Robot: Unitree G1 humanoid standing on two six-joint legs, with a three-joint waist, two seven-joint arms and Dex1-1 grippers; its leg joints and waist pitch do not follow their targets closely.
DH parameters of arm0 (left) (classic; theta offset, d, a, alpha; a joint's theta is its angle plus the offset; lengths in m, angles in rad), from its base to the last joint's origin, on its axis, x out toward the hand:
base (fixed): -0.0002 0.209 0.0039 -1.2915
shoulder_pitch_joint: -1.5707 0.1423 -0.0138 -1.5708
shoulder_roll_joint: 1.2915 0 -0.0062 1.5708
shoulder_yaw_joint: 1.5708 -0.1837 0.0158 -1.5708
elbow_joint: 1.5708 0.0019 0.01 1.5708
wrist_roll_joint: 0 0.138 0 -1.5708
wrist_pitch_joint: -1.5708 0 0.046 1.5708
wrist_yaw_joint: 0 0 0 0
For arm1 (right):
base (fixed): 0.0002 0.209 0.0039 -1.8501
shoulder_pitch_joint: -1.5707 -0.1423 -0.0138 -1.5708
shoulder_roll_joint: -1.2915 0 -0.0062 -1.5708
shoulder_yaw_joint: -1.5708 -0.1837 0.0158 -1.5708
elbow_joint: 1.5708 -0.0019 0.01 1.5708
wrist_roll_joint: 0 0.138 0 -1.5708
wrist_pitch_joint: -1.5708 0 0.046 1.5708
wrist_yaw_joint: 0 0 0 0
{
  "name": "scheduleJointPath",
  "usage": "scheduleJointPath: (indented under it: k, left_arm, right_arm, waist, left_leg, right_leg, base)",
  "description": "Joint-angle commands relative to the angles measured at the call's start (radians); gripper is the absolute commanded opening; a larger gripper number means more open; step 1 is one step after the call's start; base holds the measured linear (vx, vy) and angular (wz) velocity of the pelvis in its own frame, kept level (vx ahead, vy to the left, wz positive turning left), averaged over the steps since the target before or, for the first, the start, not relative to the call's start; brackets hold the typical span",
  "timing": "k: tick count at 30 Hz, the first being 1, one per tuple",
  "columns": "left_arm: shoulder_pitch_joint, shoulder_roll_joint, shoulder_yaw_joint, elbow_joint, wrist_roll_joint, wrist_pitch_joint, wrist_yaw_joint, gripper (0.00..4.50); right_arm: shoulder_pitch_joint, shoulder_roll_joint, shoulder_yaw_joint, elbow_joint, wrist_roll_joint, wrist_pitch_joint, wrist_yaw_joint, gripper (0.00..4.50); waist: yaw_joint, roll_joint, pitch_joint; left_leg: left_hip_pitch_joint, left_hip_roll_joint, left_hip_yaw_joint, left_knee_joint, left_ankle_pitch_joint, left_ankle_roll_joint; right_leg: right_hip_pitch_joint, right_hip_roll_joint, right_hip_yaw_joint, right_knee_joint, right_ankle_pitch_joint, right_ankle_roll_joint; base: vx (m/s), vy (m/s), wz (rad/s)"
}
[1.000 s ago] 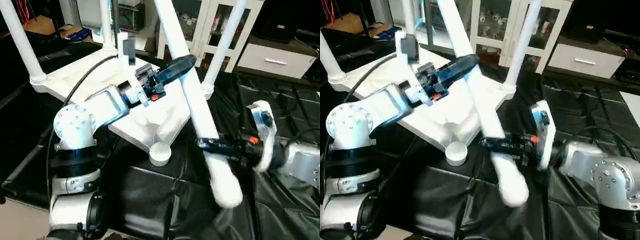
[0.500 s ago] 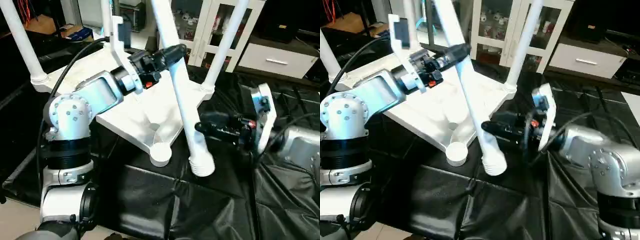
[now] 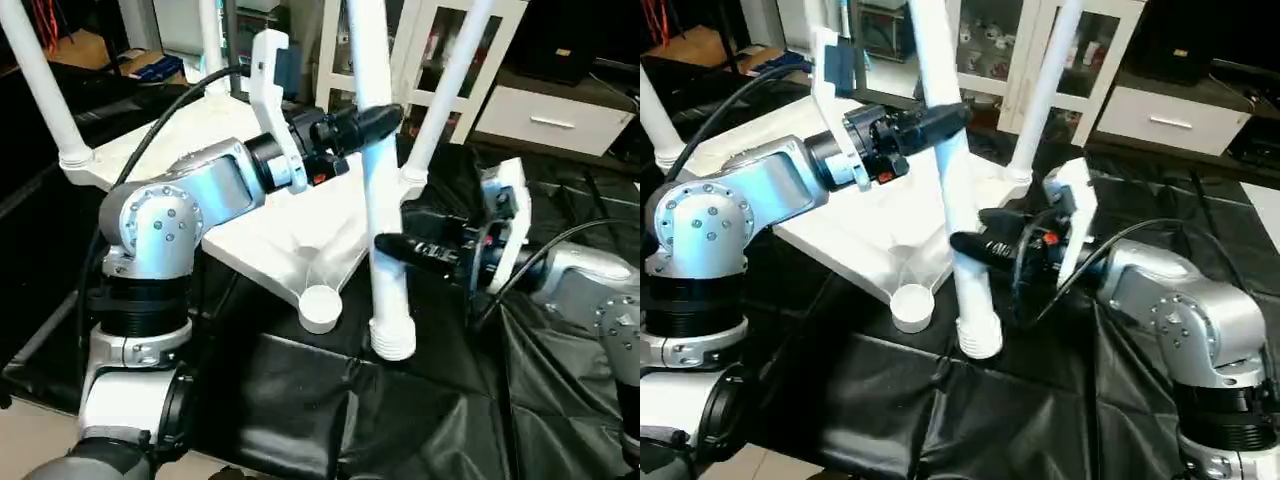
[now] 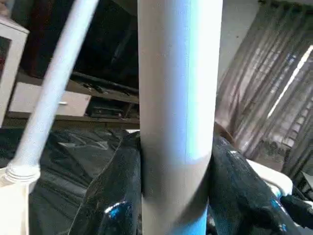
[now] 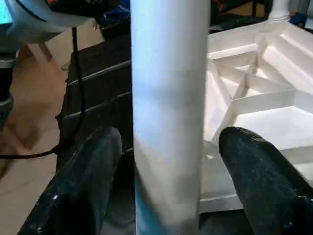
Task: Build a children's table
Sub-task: Pick table leg
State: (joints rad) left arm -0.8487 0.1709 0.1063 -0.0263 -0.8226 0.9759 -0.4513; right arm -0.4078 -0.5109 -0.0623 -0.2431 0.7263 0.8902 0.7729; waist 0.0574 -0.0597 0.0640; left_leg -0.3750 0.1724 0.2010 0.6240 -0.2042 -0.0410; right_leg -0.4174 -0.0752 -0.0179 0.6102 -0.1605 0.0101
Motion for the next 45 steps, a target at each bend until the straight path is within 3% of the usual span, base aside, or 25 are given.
scheduleJointPath:
  k: [1, 12, 24, 40, 41, 45]
  left_arm:
    - [-0.032, -0.002, -0.016, -0.037, -0.014, 0.0, -0.023, 1.59]
    - [-0.041, 0.004, -0.029, -0.05, -0.022, -0.006, -0.058, 1.59]
    - [-0.055, 0.025, -0.016, -0.034, -0.023, -0.008, -0.095, 1.59]
    - [-0.067, 0.03, -0.002, -0.024, -0.039, -0.003, -0.113, 1.59]
    - [-0.067, 0.03, -0.002, -0.024, -0.039, -0.002, -0.114, 1.59]
    - [-0.077, 0.036, 0.004, -0.004, -0.036, -0.007, -0.126, 1.59]
  right_arm:
    - [0.001, -0.011, 0.017, -0.023, -0.018, -0.01, 0.011, 3.48]
    - [0.024, -0.053, 0.068, -0.023, -0.029, 0.0, 0.055, 3.48]
    - [0.067, -0.093, 0.094, -0.04, -0.05, -0.008, 0.078, 3.48]
    - [0.09, -0.092, 0.102, -0.038, -0.05, -0.023, 0.082, 3.48]
    - [0.091, -0.093, 0.103, -0.038, -0.049, -0.023, 0.082, 3.21]
    - [0.096, -0.096, 0.107, -0.041, -0.044, -0.02, 0.09, 3.02]
  waist:
    - [-0.001, 0.009, -0.071]
    - [0.0, 0.006, -0.071]
    - [0.001, 0.01, -0.07]
    - [0.002, 0.007, -0.072]
    - [0.002, 0.008, -0.072]
    - [0.001, 0.008, -0.071]
  left_leg:
    - [0.018, 0.046, -0.024, -0.078, -0.136, -0.023]
    - [0.018, 0.046, -0.024, -0.076, -0.136, -0.019]
    - [0.018, 0.047, -0.025, -0.076, -0.136, -0.015]
    - [0.018, 0.047, -0.024, -0.074, -0.129, -0.009]
    - [0.019, 0.047, -0.024, -0.074, -0.131, -0.009]
    - [0.019, 0.046, -0.024, -0.074, -0.138, -0.009]
  right_leg:
    - [0.048, -0.048, 0.027, -0.066, -0.22, -0.2]
    - [0.049, -0.049, 0.028, -0.065, -0.222, -0.202]
    - [0.05, -0.049, 0.028, -0.063, -0.206, -0.212]
    - [0.052, -0.049, 0.028, -0.062, -0.197, -0.219]
    - [0.051, -0.049, 0.028, -0.062, -0.199, -0.219]
    - [0.05, -0.048, 0.027, -0.063, -0.214, -0.214]
  base:
    - [0.0, 0.0, 0.0]
    - [0.0, 0.0, 0.0]
    - [0.0, 0.0, 0.0]
    - [0.0, 0.0, 0.0]
    - [0.0, 0.0, 0.0]
    - [0.0, 0.0, 0.0]
